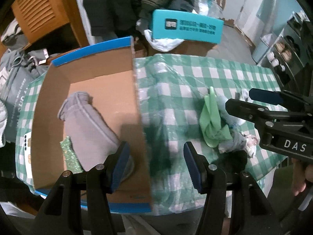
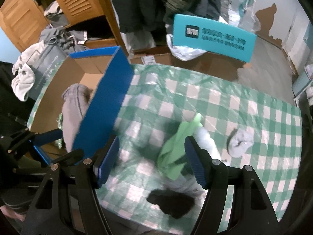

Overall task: Organize soft objects
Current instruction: 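Reach both tools toward the light green strip and white wrapped items, then grasp the light green strip with the left tool while the right tool grasps the white wrapped bundle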

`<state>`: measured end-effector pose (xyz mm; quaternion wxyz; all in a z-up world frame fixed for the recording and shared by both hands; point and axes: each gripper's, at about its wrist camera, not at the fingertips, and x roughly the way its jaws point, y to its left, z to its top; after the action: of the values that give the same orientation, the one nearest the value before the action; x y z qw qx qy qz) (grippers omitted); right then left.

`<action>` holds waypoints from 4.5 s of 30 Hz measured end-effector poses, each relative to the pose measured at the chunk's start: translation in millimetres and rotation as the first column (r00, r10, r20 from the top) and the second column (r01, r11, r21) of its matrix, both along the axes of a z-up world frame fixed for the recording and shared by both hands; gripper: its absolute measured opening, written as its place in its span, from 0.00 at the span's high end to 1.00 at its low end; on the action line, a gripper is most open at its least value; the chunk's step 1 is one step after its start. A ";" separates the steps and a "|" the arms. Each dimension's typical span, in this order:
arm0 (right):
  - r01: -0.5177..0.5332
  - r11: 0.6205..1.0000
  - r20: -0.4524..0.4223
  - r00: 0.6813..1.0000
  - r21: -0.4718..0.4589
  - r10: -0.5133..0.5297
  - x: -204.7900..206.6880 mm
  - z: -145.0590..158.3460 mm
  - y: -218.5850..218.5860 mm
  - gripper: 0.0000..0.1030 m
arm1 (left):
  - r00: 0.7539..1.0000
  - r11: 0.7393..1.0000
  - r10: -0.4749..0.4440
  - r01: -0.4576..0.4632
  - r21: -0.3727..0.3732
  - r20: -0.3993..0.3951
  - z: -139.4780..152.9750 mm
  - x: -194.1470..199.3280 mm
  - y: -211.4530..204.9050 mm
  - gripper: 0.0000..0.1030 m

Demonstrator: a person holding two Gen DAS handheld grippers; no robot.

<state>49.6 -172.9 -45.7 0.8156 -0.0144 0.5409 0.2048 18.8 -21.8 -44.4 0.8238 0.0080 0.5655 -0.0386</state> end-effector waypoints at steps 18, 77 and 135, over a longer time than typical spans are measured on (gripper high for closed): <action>0.079 0.997 -0.059 0.995 0.011 -0.078 -8.3 -34.7 -74.7 0.31 | 0.991 0.994 -0.109 0.110 0.018 -0.079 -24.8 12.2 -61.7 0.43; 0.076 0.987 -0.254 0.961 -0.143 -0.111 8.1 -136.4 -112.3 0.37 | 0.979 0.995 -0.087 0.077 -0.065 -0.182 -99.3 56.7 -108.2 0.23; 0.113 0.992 -0.131 0.984 -0.058 -0.119 -5.4 -74.5 -113.8 0.53 | 0.977 0.998 -0.055 0.046 -0.049 -0.206 -118.0 72.4 -90.7 0.36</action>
<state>44.2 -286.7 -120.3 0.7873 0.0103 0.5995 0.1437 91.2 -112.5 -162.4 0.7590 0.0004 0.6471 -0.0725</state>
